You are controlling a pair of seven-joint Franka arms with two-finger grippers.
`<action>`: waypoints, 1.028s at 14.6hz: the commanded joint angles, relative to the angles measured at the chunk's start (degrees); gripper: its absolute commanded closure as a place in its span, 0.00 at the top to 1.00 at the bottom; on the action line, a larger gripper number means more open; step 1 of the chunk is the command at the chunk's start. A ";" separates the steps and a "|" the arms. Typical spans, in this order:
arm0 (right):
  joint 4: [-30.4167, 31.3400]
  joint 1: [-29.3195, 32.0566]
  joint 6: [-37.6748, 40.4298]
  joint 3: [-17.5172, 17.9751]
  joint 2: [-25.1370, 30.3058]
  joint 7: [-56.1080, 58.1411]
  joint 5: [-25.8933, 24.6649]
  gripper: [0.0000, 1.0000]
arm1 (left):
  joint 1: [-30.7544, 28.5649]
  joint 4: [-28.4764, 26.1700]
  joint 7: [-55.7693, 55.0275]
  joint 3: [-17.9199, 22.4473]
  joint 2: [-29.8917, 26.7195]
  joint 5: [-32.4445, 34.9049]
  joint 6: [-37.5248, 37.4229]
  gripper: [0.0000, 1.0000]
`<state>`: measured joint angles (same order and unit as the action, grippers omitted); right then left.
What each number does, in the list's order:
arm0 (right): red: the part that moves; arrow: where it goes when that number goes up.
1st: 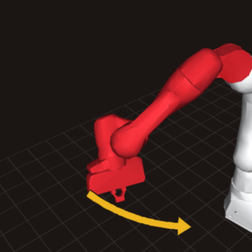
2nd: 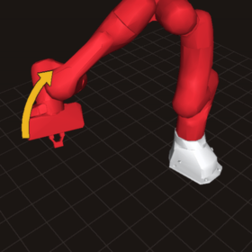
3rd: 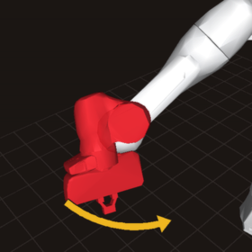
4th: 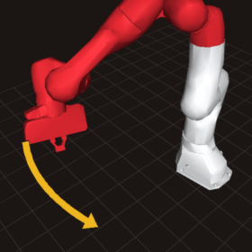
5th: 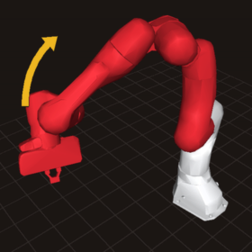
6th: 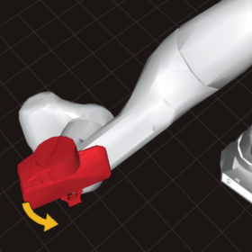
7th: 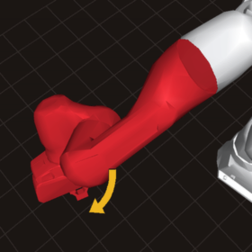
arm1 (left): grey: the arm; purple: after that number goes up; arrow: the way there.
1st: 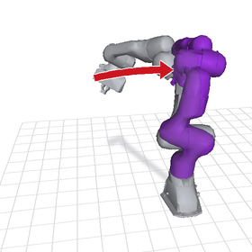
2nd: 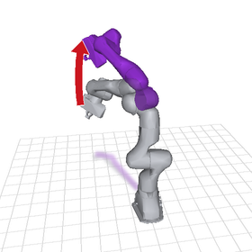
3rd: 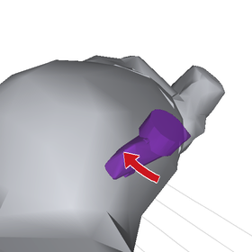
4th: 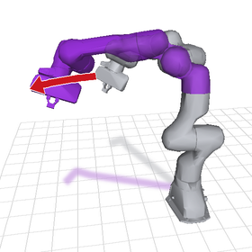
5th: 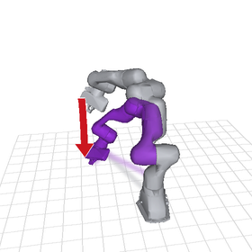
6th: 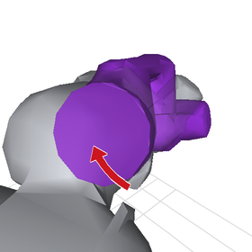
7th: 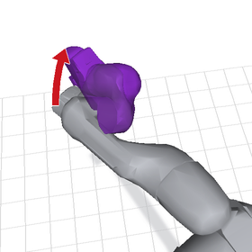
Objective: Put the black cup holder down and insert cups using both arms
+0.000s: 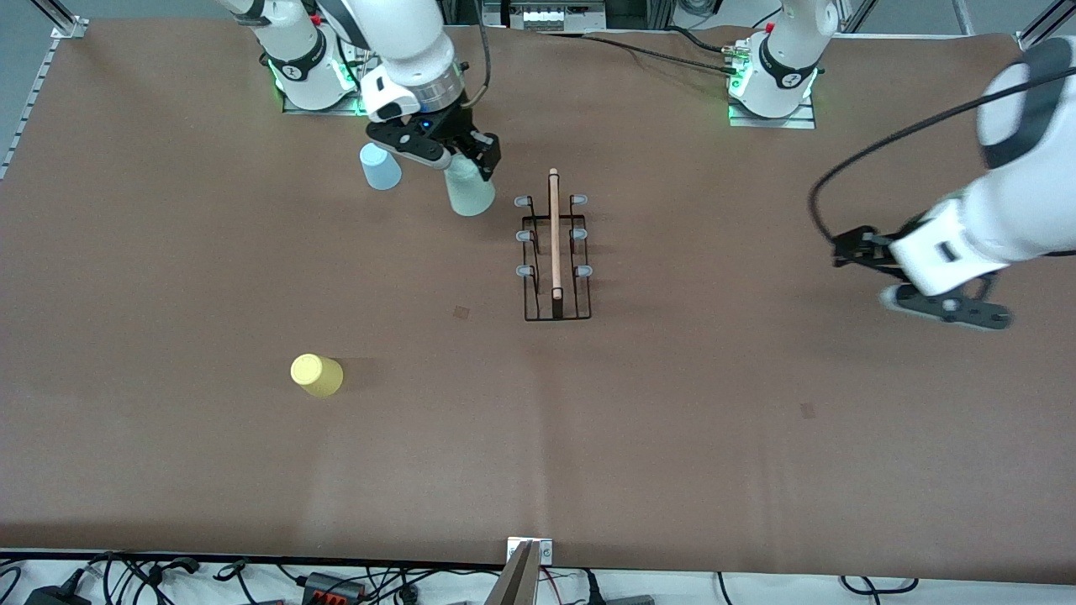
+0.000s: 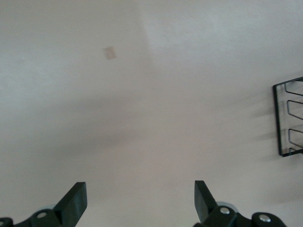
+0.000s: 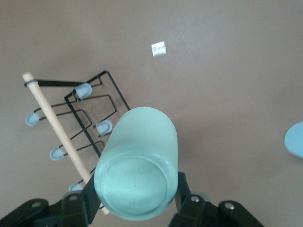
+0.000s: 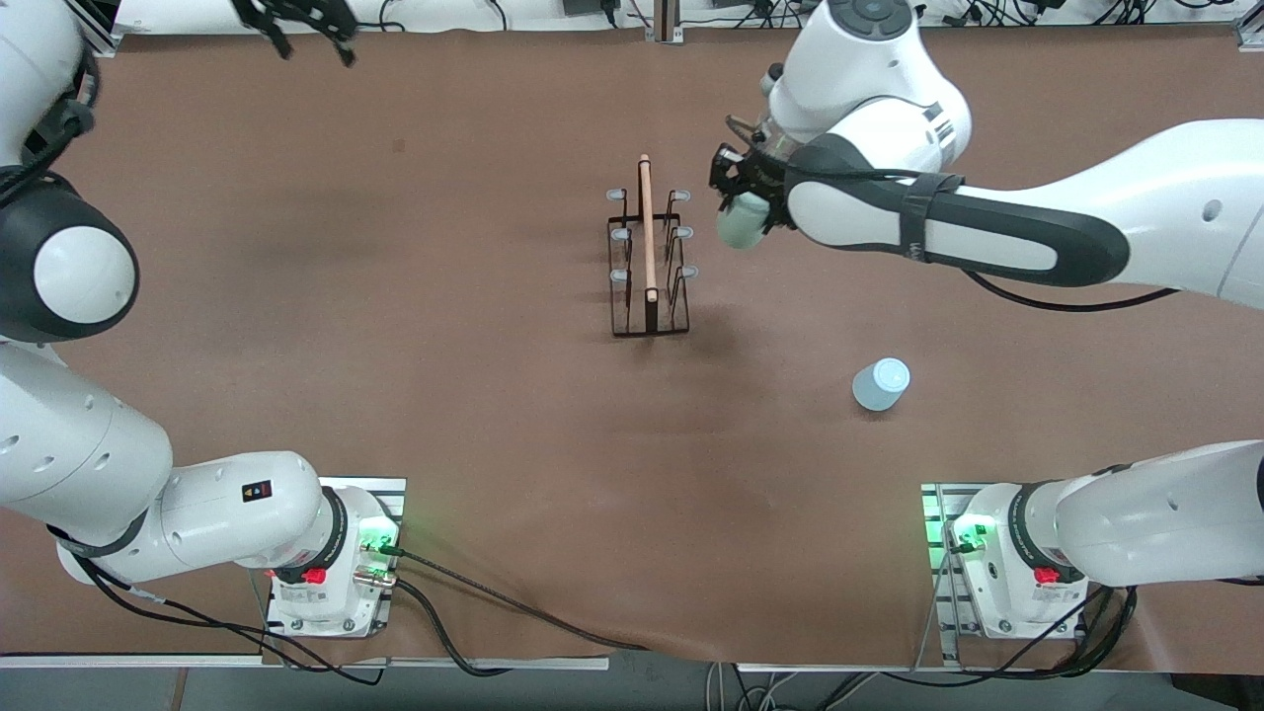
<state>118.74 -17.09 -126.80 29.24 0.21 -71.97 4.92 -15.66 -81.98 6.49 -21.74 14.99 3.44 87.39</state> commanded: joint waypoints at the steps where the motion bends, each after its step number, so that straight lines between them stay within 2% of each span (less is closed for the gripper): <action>1: -2.02 -0.84 -1.87 0.03 -5.04 -2.38 0.62 0.15 | 0.09 1.05 5.10 0.72 -2.84 0.34 -3.97 1.00; 2: -2.11 -0.84 -2.31 0.03 -5.74 -2.56 0.70 0.15 | 3.41 -0.01 4.68 4.12 -4.34 0.34 -4.59 1.00; 3: -2.02 -0.92 -3.62 0.12 -6.62 -3.17 0.97 0.16 | 7.79 -0.81 4.41 10.08 -5.31 0.34 -3.47 1.00; 4: -2.11 -2.14 -5.37 0.12 -7.67 -4.22 2.19 0.16 | 11.49 -2.38 4.41 14.40 -6.98 0.34 -2.41 1.00; 5: -2.11 -3.11 -7.13 0.12 -8.55 -5.10 2.81 0.16 | 13.35 -4.57 4.41 16.01 -8.21 0.34 -1.44 1.00; 8: -2.11 -3.47 -7.85 0.12 -10.23 -5.20 2.90 0.16 | 14.07 -15.45 4.23 16.46 -15.93 0.25 7.84 1.00; 10: -1.93 -4.26 -7.68 0.12 -10.41 -5.29 2.99 0.16 | 14.60 -20.22 4.23 18.12 -19.46 0.08 9.12 1.00; 12: -1.93 -4.96 -7.76 0.12 -11.02 -6.69 2.99 0.16 | 17.75 -20.77 4.15 22.24 -19.91 -0.80 8.15 1.00; 15: -1.85 -5.49 -7.85 0.12 -11.55 -6.78 2.99 0.16 | 18.03 -19.54 4.23 22.79 -19.83 -7.29 8.59 1.00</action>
<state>117.83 -21.84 -134.65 29.27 -10.39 -77.72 7.02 0.94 -100.49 10.20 -0.18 -3.64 -0.42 94.72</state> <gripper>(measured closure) 0.352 0.000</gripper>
